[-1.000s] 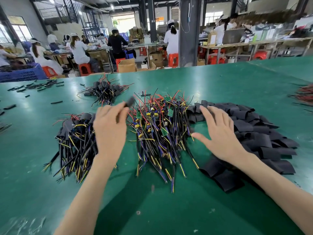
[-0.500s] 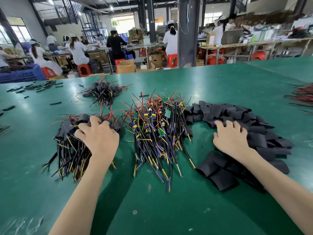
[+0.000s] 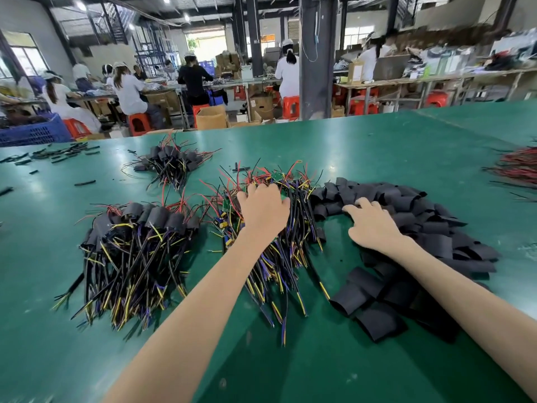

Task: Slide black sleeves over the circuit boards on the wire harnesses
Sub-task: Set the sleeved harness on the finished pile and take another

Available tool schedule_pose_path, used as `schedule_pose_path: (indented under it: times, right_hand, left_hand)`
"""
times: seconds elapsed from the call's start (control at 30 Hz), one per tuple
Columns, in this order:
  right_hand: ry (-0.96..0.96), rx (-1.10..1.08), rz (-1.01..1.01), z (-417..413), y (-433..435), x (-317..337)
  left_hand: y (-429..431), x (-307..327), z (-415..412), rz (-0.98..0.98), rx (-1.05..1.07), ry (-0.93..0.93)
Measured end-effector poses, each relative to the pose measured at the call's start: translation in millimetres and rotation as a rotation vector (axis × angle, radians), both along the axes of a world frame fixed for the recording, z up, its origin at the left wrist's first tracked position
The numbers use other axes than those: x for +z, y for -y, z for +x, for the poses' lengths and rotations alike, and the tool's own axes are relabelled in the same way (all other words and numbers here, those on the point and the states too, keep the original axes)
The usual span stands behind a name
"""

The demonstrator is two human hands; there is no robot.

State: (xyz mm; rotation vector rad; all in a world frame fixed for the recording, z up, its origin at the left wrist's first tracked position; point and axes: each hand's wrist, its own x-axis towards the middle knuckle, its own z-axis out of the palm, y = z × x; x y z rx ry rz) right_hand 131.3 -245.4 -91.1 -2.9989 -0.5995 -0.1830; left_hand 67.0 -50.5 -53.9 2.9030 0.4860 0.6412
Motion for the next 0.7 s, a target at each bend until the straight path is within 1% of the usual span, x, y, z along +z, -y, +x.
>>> schedule_pose_path:
  times: [0.07,0.13,0.23,0.33,0.47,0.5,0.57,0.63,0.7]
  right_hand:
    - [0.019,0.024,0.018,3,2,-1]
    - [0.011,0.063,0.039,7,6,-4]
    - [-0.070,0.110,0.071,13,13,-4]
    - [-0.072,0.137,0.033,17,17,-5]
    - [0.060,0.111,-0.012,12,15,-7]
    - [0.102,0.113,0.004,9,14,-7]
    - [0.162,0.153,0.056,0,11,-5]
    - [0.174,0.218,0.110,-11,8,0]
    - [0.228,0.309,0.056,-21,4,5]
  left_hand:
    - [2,-2,10,0.023,0.029,-0.049]
    - [3,-2,17,-0.008,0.055,-0.035]
    - [3,8,17,-0.213,0.034,-0.002]
    - [2,28,9,-0.385,-0.068,0.126]
    - [5,70,-14,-0.729,-0.235,0.341]
    - [3,82,-21,-0.755,-0.248,0.418]
    - [-6,109,-35,-0.726,-0.262,0.607]
    - [-17,137,-53,-0.655,-0.289,0.754]
    - [-30,150,-68,-0.422,-0.315,0.786]
